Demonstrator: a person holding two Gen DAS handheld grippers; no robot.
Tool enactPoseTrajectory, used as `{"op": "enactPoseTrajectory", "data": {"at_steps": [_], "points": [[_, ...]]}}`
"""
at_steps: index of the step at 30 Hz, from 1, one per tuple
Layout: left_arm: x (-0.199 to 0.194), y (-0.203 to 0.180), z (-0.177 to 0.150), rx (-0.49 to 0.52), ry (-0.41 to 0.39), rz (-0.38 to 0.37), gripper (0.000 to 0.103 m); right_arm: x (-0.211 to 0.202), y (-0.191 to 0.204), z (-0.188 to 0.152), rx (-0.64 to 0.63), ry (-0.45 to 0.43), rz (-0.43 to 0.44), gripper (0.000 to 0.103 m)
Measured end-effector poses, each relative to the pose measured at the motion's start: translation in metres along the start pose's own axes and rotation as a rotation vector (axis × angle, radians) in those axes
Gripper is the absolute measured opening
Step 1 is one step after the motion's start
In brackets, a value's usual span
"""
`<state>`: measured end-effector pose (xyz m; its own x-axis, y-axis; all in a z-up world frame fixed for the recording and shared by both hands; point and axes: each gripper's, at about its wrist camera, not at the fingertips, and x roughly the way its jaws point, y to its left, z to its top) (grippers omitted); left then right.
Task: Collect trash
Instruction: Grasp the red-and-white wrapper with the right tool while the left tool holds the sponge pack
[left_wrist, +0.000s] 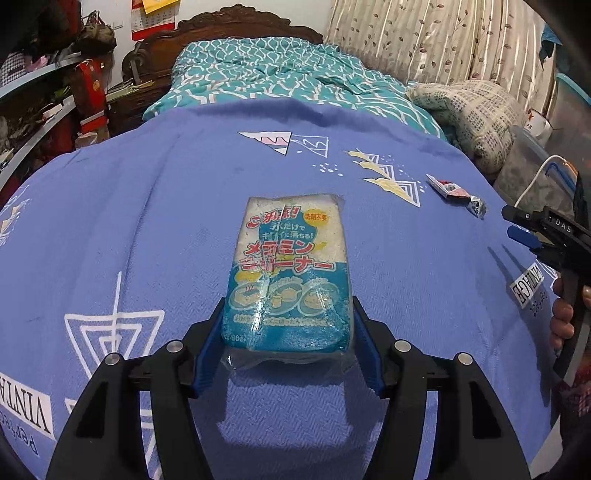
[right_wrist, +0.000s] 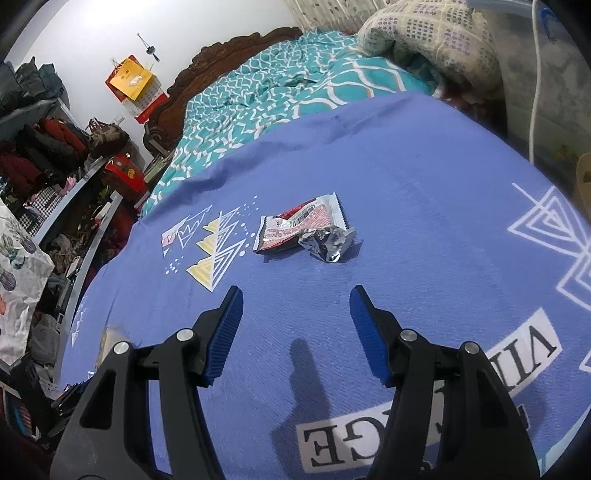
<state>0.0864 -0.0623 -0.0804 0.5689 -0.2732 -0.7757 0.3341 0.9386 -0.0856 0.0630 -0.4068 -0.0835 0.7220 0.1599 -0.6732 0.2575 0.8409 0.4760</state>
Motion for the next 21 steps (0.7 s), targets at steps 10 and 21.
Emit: {"op": "enactPoseTrajectory", "data": {"at_steps": [10, 21], "points": [[-0.001, 0.002, 0.0, -0.019, -0.005, -0.021, 0.059, 0.019, -0.003, 0.014, 0.031, 0.023, 0.011, 0.062], [0.0, 0.002, 0.0, -0.029, -0.001, -0.028, 0.06, 0.041, 0.003, 0.015, 0.017, 0.078, 0.043, 0.062]]}}
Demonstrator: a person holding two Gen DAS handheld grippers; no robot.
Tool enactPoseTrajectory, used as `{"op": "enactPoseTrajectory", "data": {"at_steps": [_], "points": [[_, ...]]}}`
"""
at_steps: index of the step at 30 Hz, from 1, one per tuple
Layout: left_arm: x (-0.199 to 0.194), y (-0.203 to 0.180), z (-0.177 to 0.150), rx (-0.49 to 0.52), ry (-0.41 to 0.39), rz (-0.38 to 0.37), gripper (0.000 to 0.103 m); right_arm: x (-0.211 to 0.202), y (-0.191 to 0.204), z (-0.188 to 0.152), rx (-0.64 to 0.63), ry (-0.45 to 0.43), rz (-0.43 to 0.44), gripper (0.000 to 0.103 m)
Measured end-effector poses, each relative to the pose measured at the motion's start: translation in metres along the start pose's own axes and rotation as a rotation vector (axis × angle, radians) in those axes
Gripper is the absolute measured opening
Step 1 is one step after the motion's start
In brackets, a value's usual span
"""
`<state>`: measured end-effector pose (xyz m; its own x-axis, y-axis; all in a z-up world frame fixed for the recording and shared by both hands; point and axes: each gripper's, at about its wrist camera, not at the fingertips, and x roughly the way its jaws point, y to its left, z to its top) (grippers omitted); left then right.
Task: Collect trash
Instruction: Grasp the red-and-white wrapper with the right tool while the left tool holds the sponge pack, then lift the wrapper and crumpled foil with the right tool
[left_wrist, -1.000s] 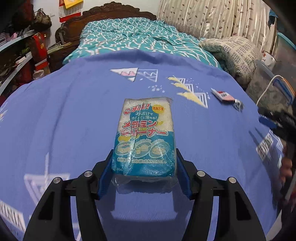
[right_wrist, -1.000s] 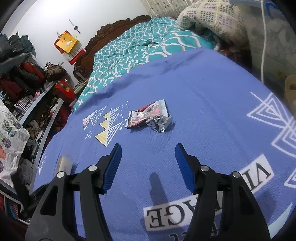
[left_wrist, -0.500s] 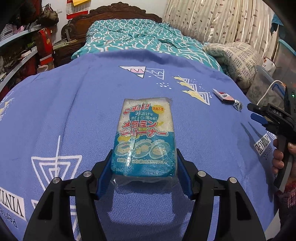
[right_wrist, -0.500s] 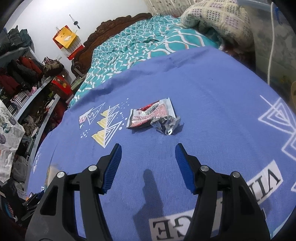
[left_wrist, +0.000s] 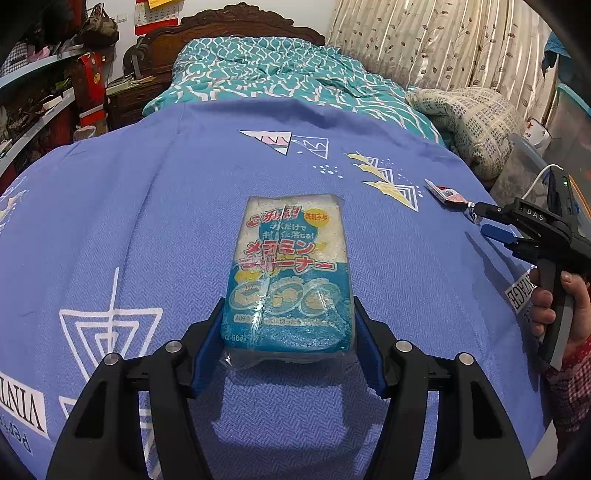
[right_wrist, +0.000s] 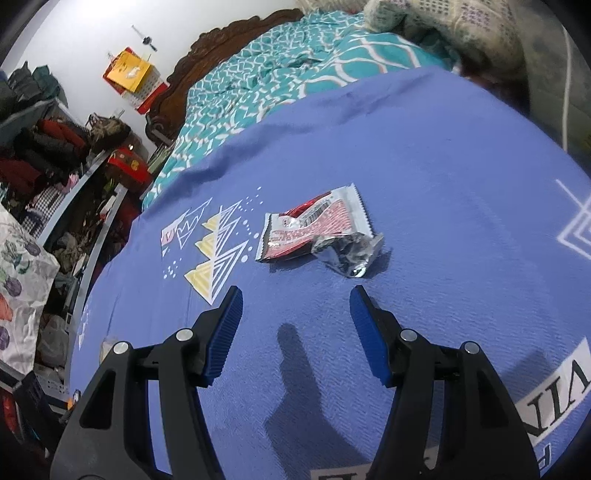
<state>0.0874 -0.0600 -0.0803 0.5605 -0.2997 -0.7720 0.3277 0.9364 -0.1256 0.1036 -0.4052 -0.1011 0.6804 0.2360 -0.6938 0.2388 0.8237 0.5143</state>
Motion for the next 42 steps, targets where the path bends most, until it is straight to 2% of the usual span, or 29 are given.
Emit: {"op": "enactPoseTrajectory", "data": {"at_steps": [7, 15, 22, 28, 33, 37, 40, 41, 42], "points": [[0.0, 0.001, 0.0, -0.001, 0.003, 0.0, 0.06, 0.009, -0.001, 0.014, -0.015, -0.017, -0.035, 0.062], [0.003, 0.003, 0.0, -0.005, 0.011, -0.001, 0.061, 0.026, -0.022, 0.049, 0.09, -0.018, 0.001, 0.062], [0.004, 0.003, 0.0, -0.002, 0.012, 0.003, 0.061, 0.023, -0.048, 0.068, 0.19, -0.083, -0.022, 0.062], [0.005, 0.002, 0.001, 0.0, 0.013, 0.006, 0.062, 0.026, -0.044, 0.091, 0.087, -0.108, -0.12, 0.061], [0.005, 0.002, 0.001, 0.002, 0.013, 0.009, 0.062, 0.012, -0.049, 0.1, 0.102, -0.145, -0.079, 0.061], [0.007, 0.0, 0.001, 0.008, 0.015, 0.016, 0.062, 0.027, -0.048, 0.105, 0.065, -0.106, -0.115, 0.06], [0.007, 0.0, 0.001, 0.005, 0.015, 0.013, 0.062, 0.05, -0.043, 0.112, -0.001, -0.028, -0.101, 0.06], [0.007, 0.0, 0.001, 0.005, 0.015, 0.013, 0.062, 0.055, -0.042, 0.112, -0.024, -0.007, -0.108, 0.059], [0.007, 0.0, 0.001, 0.006, 0.015, 0.014, 0.062, 0.062, -0.04, 0.11, -0.056, 0.027, -0.106, 0.051]]}}
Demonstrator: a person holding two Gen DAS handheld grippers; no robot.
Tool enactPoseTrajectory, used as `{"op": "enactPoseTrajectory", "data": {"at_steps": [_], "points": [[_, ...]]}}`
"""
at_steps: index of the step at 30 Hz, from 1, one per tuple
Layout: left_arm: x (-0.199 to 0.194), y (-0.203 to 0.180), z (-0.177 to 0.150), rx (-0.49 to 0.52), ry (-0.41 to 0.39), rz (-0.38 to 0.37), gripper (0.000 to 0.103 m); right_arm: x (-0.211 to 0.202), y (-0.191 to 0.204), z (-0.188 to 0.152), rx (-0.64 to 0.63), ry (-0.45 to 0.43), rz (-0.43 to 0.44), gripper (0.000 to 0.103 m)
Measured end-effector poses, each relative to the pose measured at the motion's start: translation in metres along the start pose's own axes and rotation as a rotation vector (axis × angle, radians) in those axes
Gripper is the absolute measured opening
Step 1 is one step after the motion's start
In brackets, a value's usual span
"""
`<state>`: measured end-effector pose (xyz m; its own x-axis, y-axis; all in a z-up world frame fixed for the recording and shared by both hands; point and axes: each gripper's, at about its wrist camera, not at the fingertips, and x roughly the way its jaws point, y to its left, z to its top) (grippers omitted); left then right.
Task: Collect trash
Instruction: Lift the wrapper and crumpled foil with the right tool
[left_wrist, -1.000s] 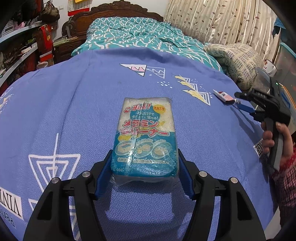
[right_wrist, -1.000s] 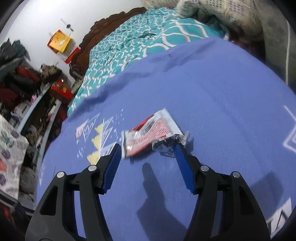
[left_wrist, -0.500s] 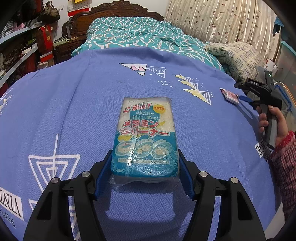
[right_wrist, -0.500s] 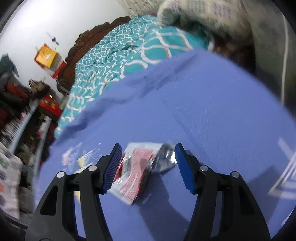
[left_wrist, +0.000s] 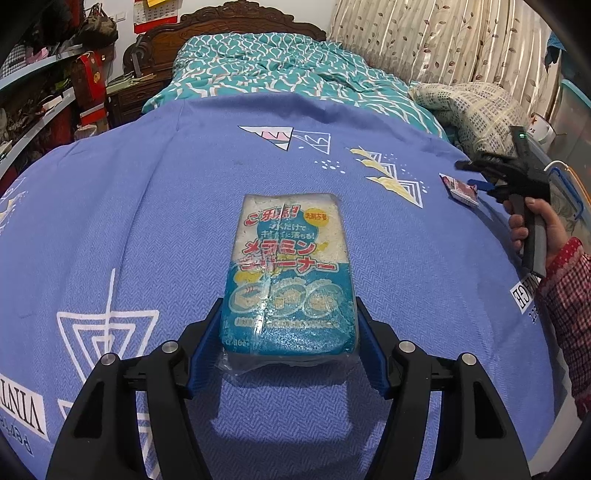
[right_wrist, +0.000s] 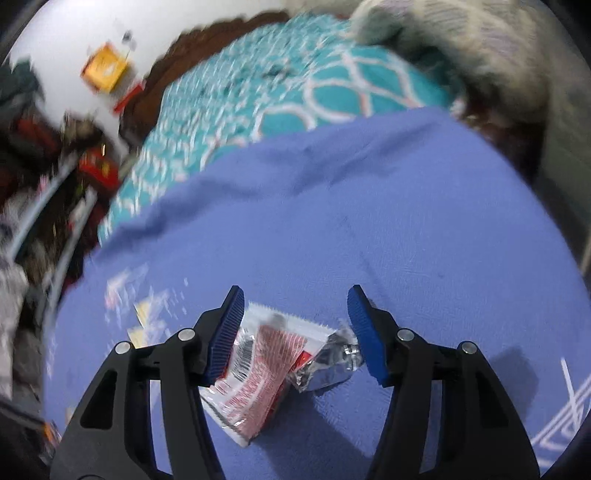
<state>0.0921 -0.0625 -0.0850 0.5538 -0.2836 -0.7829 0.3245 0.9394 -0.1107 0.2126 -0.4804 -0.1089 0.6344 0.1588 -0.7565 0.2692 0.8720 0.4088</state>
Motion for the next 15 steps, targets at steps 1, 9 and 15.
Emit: {"op": "enactPoseTrajectory", "data": {"at_steps": [1, 9, 15], "points": [[0.0, 0.0, 0.0, 0.001, 0.0, 0.001, 0.062, 0.003, 0.003, -0.002, -0.028, 0.012, -0.005, 0.048], [-0.001, 0.001, 0.0, -0.001, 0.0, -0.003, 0.062, -0.021, 0.034, -0.053, -0.194, 0.037, -0.02, 0.028], [-0.002, 0.001, -0.001, -0.001, 0.001, -0.004, 0.062, -0.047, 0.06, -0.105, -0.162, 0.129, 0.224, 0.027]]}}
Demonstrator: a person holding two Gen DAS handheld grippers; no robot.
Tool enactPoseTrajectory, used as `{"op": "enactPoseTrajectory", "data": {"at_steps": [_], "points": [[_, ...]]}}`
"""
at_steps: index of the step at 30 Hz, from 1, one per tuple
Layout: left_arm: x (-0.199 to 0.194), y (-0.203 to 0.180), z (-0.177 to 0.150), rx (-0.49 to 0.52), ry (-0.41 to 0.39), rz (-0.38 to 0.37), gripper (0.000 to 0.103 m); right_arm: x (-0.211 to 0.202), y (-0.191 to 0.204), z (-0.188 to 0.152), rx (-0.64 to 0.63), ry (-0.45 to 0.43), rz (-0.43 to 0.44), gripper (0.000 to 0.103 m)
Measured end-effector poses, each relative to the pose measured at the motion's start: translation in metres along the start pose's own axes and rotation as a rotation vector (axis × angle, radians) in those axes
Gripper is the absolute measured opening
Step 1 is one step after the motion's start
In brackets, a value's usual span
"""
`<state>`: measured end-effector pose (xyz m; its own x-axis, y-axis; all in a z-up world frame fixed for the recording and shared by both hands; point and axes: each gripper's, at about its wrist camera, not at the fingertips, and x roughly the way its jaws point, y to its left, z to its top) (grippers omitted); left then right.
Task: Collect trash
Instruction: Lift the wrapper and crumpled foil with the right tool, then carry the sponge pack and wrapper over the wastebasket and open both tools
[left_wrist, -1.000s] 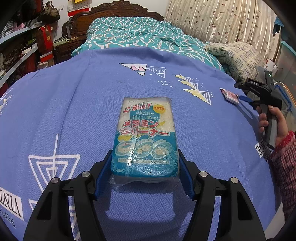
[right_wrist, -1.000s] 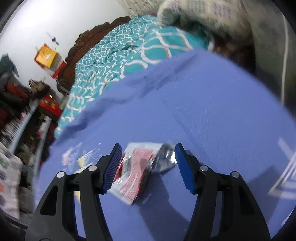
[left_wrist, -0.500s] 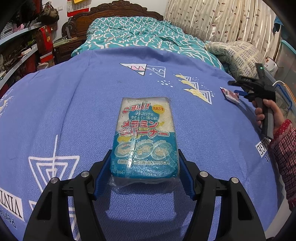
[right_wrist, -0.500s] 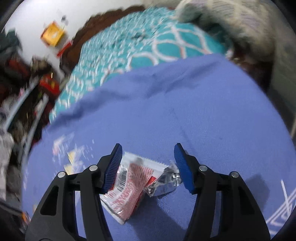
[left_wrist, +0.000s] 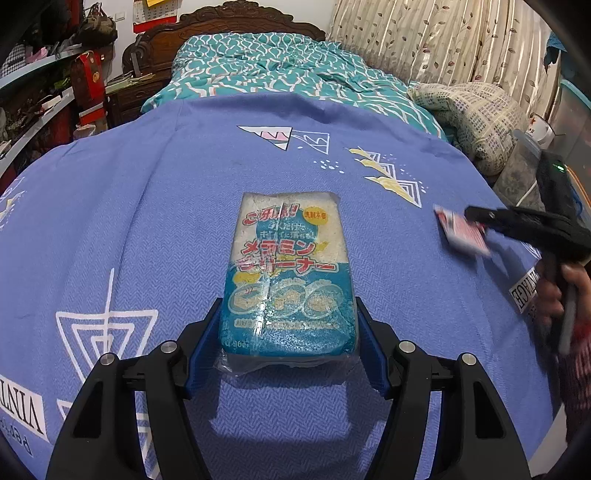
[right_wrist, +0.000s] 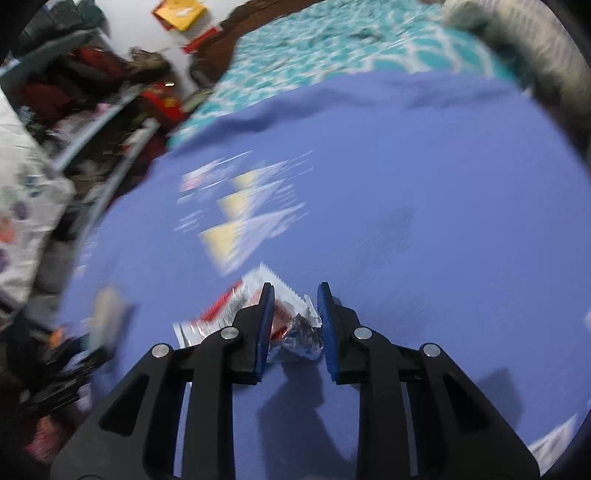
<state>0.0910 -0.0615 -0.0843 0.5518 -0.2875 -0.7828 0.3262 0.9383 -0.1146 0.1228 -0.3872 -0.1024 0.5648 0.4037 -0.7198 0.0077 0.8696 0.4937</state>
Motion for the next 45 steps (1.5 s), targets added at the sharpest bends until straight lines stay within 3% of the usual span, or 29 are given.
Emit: {"op": "enactPoseTrajectory", "data": {"at_steps": [3, 7, 11, 17, 26, 28, 30, 31, 35, 40, 45], "points": [[-0.001, 0.0, -0.001, 0.002, 0.0, -0.003, 0.062, -0.007, 0.003, -0.008, 0.048, -0.002, 0.07, 0.029], [-0.002, 0.002, -0.001, -0.001, -0.001, -0.015, 0.062, -0.013, -0.004, 0.0, 0.04, -0.01, 0.004, 0.029], [-0.003, 0.004, -0.001, -0.003, 0.002, -0.044, 0.06, -0.023, -0.015, -0.005, 0.11, -0.02, 0.016, 0.029], [-0.002, -0.014, -0.002, 0.026, 0.017, -0.109, 0.059, -0.046, -0.019, -0.056, 0.278, -0.014, 0.173, 0.029], [0.016, -0.058, 0.01, 0.036, 0.064, -0.24, 0.059, -0.013, 0.017, -0.069, 0.281, 0.005, 0.168, 0.029], [0.02, -0.066, 0.013, 0.051, 0.068, -0.24, 0.059, -0.005, 0.023, -0.066, 0.281, -0.012, 0.165, 0.027], [0.021, -0.069, 0.014, 0.051, 0.075, -0.242, 0.059, -0.001, 0.029, -0.066, 0.262, -0.011, 0.164, 0.012], [0.021, -0.069, 0.015, 0.044, 0.08, -0.251, 0.058, -0.001, 0.03, -0.067, 0.257, -0.007, 0.172, 0.012], [0.021, -0.071, 0.016, 0.02, 0.101, -0.29, 0.058, -0.02, 0.028, -0.072, 0.242, -0.058, 0.167, 0.006], [0.017, -0.098, 0.019, 0.056, 0.112, -0.338, 0.058, -0.065, -0.008, -0.08, 0.29, -0.147, 0.165, 0.005], [0.017, -0.161, 0.031, 0.181, 0.116, -0.382, 0.058, -0.119, -0.053, -0.091, 0.361, -0.257, 0.142, 0.005]]}}
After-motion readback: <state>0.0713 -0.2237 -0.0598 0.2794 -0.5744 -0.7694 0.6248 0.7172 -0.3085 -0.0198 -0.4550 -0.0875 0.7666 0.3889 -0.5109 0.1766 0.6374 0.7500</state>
